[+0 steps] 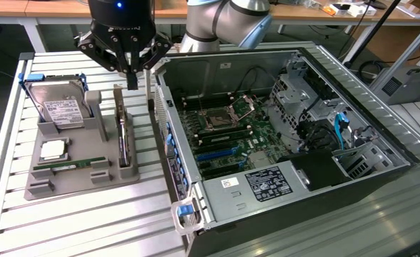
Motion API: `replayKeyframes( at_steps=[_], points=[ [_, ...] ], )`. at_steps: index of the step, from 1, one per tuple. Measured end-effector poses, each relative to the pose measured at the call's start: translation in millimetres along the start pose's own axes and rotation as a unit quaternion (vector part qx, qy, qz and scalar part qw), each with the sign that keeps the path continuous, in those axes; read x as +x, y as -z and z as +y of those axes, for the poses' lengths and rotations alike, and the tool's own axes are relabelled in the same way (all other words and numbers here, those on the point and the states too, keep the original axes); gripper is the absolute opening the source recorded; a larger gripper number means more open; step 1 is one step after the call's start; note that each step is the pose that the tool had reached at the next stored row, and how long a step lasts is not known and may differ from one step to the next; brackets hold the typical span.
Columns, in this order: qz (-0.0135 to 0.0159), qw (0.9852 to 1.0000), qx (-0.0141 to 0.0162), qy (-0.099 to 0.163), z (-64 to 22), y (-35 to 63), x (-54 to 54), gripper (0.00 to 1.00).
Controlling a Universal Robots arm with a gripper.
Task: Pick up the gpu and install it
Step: 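Reach for the gpu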
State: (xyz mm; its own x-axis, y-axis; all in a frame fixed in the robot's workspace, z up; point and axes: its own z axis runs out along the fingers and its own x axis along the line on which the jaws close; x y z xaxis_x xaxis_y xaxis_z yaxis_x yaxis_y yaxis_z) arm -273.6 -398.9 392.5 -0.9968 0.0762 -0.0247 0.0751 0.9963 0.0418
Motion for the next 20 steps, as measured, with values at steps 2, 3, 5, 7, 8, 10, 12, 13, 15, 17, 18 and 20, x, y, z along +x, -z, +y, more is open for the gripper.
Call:
replayKeyframes(
  at_steps=[2, 3, 5, 7, 8, 10, 12, 13, 15, 17, 18, 20],
  points=[
    [0.0000, 1.0000, 0.0001, 0.000, -0.2, 0.1, 2.0, 0.11],
    [0.0000, 1.0000, 0.0002, 0.000, -0.2, 0.1, 2.9, 0.11],
    [0.0000, 1.0000, 0.0002, 0.000, -0.4, 0.2, 5.2, 0.11],
    [0.0000, 1.0000, 0.0003, 0.000, -0.5, 0.2, 7.0, 0.11],
    [0.0000, 1.0000, 0.0003, 0.000, -0.6, 0.2, 8.0, 0.11],
    [0.0000, 1.0000, 0.0003, 0.000, -0.7, 0.3, 9.8, 0.11],
    [0.0000, 1.0000, 0.0003, 0.000, -0.8, 0.3, 10.5, 0.11],
    [0.0000, 1.0000, 0.0003, 0.000, -0.8, 0.3, 10.6, 0.11],
    [0.0000, 1.0000, 0.0003, 0.000, -0.9, 0.3, 11.3, 0.11],
    [0.0000, 1.0000, 0.0003, 0.000, -0.9, 0.3, 11.4, 0.11],
    [0.0000, 1.0000, 0.0003, 0.000, -0.9, 0.3, 11.4, 0.11],
    [0.0000, 1.0000, 0.0003, 0.000, -0.9, 0.3, 11.4, 0.11]
  ],
)
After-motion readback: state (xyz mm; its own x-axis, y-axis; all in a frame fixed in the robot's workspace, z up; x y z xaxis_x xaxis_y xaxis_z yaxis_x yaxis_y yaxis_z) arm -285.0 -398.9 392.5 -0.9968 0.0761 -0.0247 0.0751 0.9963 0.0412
